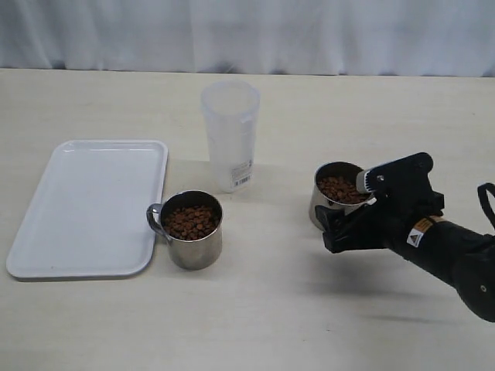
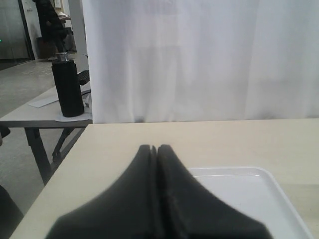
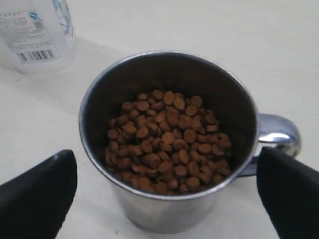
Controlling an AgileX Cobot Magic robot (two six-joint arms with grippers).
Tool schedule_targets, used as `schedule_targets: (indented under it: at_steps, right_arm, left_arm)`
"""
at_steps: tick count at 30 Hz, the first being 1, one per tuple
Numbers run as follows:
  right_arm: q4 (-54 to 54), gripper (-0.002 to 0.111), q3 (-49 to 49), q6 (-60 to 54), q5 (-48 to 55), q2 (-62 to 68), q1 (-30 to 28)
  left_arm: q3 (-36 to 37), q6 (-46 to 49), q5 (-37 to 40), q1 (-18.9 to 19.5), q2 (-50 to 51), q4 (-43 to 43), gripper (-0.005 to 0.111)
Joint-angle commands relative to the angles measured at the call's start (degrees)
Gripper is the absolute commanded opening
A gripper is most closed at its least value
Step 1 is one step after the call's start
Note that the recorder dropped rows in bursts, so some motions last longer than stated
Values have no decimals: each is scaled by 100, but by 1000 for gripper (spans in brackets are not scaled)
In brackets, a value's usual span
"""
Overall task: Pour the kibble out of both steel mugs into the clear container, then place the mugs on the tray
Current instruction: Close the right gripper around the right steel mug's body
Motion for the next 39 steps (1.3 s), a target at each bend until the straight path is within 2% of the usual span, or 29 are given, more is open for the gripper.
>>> schedule_targets:
  at_steps: [1, 18, 23, 28, 39]
  right_arm:
    - [-568, 108, -222, 59, -36, 176, -213]
    - [-2664, 108, -676, 420, -265, 706, -1086]
    - [-2861, 108, -676, 320, -444, 829, -1252]
    - [-3242, 108, -676, 127, -1054, 1143, -1391]
    - [-3231, 108, -676, -138, -2370, 1737, -1532]
  left_arm:
    - [18, -32, -39, -12, -12, 6, 0]
    - [18, -32, -39, -12, -12, 6, 0]
    - [18, -32, -39, -12, -12, 6, 0]
    - [18, -32, -39, -12, -12, 6, 0]
    - [18, -32, -39, -12, -12, 6, 0]
